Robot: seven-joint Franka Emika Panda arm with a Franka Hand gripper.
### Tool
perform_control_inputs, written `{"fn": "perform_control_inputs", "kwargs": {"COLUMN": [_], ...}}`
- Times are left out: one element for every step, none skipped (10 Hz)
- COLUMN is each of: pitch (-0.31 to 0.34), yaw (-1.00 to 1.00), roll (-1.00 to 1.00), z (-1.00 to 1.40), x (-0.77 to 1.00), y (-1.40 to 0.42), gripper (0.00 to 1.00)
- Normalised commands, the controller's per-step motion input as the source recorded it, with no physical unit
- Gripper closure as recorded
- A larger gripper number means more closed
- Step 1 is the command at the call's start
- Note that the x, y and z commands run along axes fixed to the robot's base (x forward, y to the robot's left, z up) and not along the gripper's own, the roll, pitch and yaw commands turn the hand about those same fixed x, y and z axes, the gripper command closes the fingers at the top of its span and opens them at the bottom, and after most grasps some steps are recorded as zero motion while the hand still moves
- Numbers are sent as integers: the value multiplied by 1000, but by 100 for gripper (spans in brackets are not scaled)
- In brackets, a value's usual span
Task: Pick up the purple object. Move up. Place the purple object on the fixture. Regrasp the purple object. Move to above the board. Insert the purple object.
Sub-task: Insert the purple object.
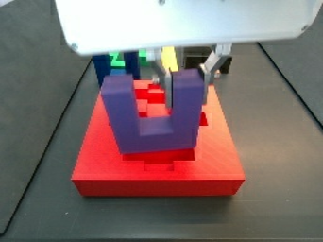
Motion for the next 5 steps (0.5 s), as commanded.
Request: {"fn": "perform_control_inputs", "kwargs": {"pitch": [0, 66, 74, 93, 71], "yaw": [0, -14, -100, -214, -223], "roll": [230, 139, 174, 97, 14], "z": [-20, -177, -231, -206, -320], "x": [180, 311, 220, 191, 134], "y": [-143, 0, 34, 14, 37], "gripper": [100, 100, 100, 100, 100]}}
